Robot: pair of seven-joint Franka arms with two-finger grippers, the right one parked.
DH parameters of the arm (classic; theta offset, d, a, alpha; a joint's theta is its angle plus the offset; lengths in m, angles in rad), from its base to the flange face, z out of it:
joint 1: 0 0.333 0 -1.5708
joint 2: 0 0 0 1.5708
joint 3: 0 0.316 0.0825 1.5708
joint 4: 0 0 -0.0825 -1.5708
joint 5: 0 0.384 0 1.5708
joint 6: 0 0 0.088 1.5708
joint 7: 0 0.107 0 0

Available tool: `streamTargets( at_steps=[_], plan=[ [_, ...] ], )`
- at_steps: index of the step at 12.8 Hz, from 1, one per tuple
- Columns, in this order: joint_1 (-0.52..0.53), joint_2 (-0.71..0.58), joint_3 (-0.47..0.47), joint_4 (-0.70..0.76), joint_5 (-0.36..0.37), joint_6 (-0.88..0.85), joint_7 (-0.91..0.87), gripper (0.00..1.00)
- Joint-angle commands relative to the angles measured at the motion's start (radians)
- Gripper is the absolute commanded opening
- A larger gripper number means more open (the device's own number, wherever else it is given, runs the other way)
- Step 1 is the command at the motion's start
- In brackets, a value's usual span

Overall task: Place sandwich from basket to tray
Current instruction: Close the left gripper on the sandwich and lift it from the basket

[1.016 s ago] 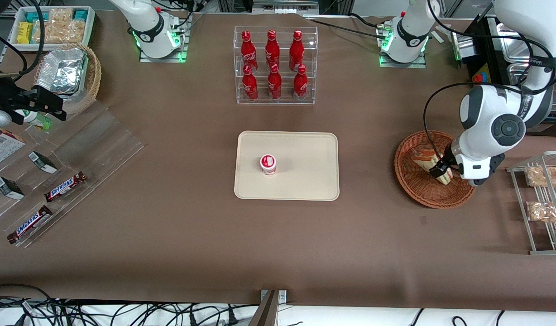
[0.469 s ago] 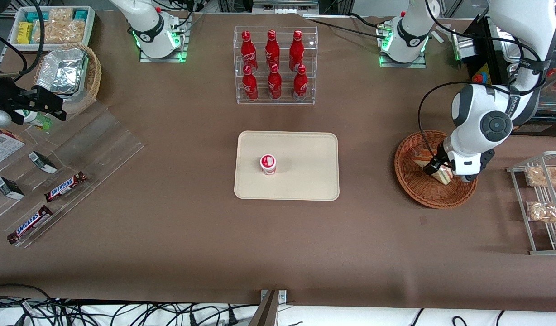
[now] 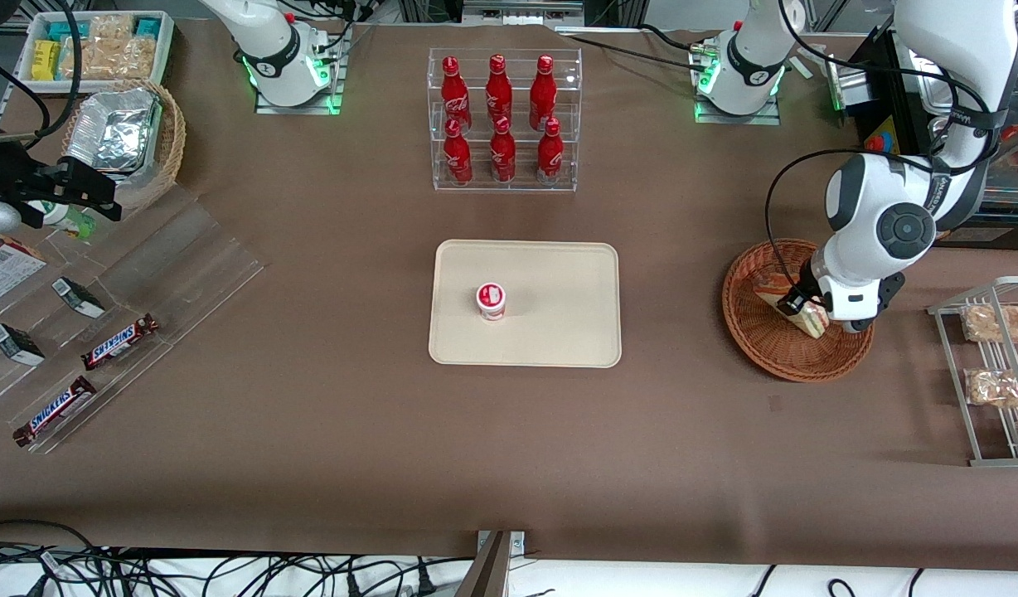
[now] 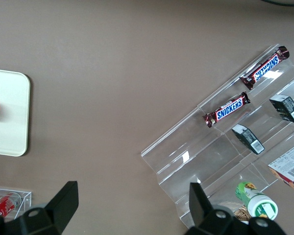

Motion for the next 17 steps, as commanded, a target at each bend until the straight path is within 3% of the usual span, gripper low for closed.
streamTargets(
  at_steps=[1,6,9,15,17],
  plan=[
    [0.006,-0.029,-0.008,-0.010,0.031,-0.009,-0.024,0.44],
    [-0.001,-0.031,-0.025,0.062,0.043,-0.125,-0.005,0.41],
    [-0.001,-0.031,-0.071,0.170,0.052,-0.282,0.050,0.40],
    [-0.007,-0.008,-0.258,0.474,0.049,-0.586,0.223,0.41],
    [-0.021,0.011,-0.315,0.505,0.041,-0.616,0.217,0.41]
  ],
)
